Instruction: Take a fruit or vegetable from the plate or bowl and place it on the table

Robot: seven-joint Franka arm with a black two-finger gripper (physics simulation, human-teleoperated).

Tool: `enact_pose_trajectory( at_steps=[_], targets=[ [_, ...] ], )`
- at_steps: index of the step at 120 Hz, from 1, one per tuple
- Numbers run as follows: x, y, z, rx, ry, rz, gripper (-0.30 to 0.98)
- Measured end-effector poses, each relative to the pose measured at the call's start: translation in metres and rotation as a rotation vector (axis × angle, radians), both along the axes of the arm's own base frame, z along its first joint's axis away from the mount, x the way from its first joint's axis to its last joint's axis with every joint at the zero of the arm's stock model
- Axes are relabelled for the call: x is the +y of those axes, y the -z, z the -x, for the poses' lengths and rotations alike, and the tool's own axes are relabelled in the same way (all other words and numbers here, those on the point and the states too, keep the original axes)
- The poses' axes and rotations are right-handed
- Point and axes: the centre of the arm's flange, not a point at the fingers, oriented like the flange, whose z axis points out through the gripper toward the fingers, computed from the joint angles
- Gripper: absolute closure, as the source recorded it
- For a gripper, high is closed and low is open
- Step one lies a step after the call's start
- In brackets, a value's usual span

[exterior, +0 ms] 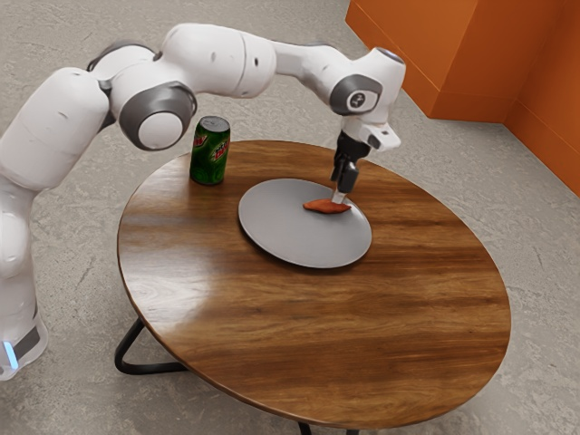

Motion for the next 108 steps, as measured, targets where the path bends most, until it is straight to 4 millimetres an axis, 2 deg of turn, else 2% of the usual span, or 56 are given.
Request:
enact_pose_trajectory(
  at_steps=[23,48,80,108],
  targets=[
    [-0.001,0.015,0.002,0.011,0.044,0.01,0.0],
    [-0.02,0.014,-0.001,0.0,0.108,0.028,0.0],
    [-0.026,0.019,0.019,0.033,0.127,0.043,0.0],
    [-0.024,0.028,0.02,0.033,0.129,0.045,0.0]
  ],
)
